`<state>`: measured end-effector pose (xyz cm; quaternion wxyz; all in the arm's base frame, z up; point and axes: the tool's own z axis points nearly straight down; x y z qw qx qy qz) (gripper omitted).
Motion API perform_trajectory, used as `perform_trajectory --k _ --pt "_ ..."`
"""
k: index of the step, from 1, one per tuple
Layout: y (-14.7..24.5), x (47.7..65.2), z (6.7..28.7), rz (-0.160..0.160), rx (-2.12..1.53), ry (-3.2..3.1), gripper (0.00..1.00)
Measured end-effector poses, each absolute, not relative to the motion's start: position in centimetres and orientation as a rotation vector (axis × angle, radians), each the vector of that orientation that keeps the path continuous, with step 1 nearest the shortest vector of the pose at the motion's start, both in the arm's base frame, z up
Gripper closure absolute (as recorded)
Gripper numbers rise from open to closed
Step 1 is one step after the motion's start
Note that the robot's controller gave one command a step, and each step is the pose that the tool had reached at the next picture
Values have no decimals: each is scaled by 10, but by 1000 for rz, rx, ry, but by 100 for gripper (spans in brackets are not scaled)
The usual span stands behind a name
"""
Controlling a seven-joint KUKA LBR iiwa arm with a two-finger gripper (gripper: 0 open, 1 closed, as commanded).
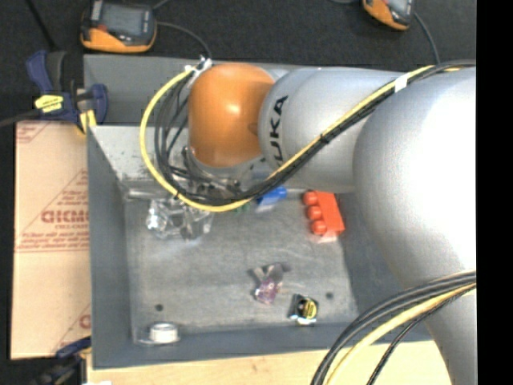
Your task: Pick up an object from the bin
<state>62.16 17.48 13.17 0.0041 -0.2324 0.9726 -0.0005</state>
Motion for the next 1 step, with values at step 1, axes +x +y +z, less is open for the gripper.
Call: perform_trajectory --k 1 --pt "174 622 153 -2 -722 3054 100"
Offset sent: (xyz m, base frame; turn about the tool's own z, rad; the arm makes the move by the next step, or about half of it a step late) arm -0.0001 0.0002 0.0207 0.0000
